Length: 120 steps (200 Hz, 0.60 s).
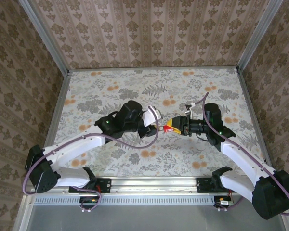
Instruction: Unlock with the key
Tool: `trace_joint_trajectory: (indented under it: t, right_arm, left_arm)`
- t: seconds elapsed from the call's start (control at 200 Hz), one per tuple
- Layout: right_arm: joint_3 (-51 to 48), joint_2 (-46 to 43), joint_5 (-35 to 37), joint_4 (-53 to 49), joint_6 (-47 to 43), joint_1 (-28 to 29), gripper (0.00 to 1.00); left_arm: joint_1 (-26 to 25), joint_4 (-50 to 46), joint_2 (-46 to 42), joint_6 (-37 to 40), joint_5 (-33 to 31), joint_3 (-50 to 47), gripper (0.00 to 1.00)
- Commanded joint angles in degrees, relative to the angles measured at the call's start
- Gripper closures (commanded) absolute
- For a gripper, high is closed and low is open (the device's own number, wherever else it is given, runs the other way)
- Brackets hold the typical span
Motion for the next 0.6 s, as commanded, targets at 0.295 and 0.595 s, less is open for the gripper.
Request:
trace_joint_trajectory:
  t: [0.295,0.595]
  right_arm:
    - [2.0,-0.6,5.1,2.4,5.0,-0.1,0.82]
    - [1.4,-4.0,13.6,1.3,11.9,1.1,0.82]
  left_arm:
    - [-7.4,15.1,-10.4,3.2,-19.0,-10.8,0.37]
    - [-20.4,42.3,-6.4,30.7,-38.4,-19.4,0.29]
